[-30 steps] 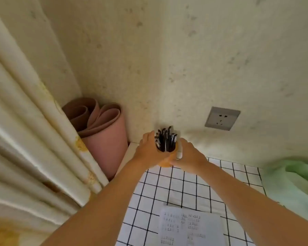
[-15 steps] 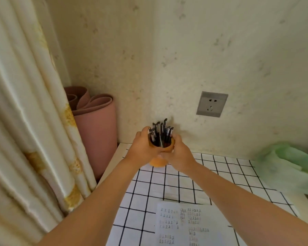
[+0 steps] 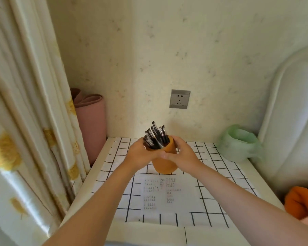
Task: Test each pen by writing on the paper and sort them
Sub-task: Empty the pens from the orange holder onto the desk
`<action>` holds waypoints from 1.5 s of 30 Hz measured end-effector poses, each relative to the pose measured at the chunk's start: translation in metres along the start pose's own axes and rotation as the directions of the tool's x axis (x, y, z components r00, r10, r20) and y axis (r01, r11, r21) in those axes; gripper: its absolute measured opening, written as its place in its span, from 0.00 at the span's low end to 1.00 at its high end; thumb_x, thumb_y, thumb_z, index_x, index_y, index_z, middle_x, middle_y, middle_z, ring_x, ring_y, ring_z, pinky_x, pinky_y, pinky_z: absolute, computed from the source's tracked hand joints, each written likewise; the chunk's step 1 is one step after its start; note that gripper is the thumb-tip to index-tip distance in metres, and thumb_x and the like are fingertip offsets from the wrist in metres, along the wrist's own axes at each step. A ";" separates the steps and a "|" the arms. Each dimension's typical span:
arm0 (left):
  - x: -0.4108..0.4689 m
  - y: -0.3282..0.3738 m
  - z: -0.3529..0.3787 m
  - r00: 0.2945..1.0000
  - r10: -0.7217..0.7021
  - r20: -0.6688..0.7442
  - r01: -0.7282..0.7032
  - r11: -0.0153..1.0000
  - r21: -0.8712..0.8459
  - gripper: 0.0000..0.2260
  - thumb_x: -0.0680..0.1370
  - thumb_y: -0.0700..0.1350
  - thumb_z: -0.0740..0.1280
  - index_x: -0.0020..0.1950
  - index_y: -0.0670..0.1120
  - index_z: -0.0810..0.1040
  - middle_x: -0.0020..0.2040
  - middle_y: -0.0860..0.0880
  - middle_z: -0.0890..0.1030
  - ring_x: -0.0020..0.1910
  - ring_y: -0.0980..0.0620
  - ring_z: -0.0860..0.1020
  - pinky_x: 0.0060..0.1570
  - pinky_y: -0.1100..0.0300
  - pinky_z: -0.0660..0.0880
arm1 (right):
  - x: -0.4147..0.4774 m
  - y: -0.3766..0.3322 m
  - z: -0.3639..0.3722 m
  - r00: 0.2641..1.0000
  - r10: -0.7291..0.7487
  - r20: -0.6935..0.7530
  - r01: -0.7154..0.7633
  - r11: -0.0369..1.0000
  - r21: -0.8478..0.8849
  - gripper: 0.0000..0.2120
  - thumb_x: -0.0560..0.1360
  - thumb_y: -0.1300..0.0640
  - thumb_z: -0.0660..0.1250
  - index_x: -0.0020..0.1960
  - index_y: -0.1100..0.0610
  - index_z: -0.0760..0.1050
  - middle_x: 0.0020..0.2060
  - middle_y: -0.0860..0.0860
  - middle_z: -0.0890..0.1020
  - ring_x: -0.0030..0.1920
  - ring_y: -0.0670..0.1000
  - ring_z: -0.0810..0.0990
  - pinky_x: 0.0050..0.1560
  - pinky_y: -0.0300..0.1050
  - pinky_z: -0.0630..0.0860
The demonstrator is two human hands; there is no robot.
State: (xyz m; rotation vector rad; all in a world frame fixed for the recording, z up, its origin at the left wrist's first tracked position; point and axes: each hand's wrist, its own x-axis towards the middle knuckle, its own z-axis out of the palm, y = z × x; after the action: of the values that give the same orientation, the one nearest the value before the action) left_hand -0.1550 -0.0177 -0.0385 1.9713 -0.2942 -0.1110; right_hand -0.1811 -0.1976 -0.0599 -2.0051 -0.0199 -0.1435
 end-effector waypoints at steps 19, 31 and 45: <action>-0.014 -0.020 0.061 0.985 0.172 0.022 -0.167 0.905 0.391 0.57 0.63 0.60 0.79 0.80 0.53 0.45 0.76 0.54 0.56 0.74 0.56 0.55 0.69 0.60 0.59 | -0.018 0.046 -0.050 0.995 -0.075 0.065 0.098 0.832 -0.545 0.47 0.53 0.37 0.78 0.67 0.41 0.62 0.57 0.40 0.75 0.57 0.47 0.74 0.57 0.53 0.73; 0.049 -0.078 0.063 0.829 0.466 0.309 -0.526 0.463 0.713 0.46 0.67 0.58 0.74 0.79 0.47 0.56 0.75 0.51 0.64 0.74 0.50 0.61 0.77 0.53 0.48 | 0.024 0.058 -0.034 0.952 -0.178 0.250 0.306 0.618 -0.724 0.47 0.60 0.30 0.72 0.73 0.40 0.57 0.67 0.42 0.71 0.66 0.48 0.70 0.67 0.53 0.67; 0.056 -0.097 0.063 0.931 0.244 0.270 -0.355 0.444 0.823 0.15 0.78 0.46 0.64 0.65 0.48 0.73 0.56 0.49 0.76 0.54 0.49 0.71 0.52 0.57 0.67 | 0.032 0.073 -0.056 0.910 -0.276 0.310 0.371 0.204 -0.906 0.42 0.64 0.44 0.77 0.72 0.44 0.60 0.67 0.45 0.73 0.64 0.51 0.72 0.65 0.52 0.67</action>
State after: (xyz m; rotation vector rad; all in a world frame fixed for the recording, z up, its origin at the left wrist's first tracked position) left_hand -0.0989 -0.0510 -0.1492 2.8911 -0.9298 0.2178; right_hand -0.1487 -0.2811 -0.0987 -3.2628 -0.5621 -0.4369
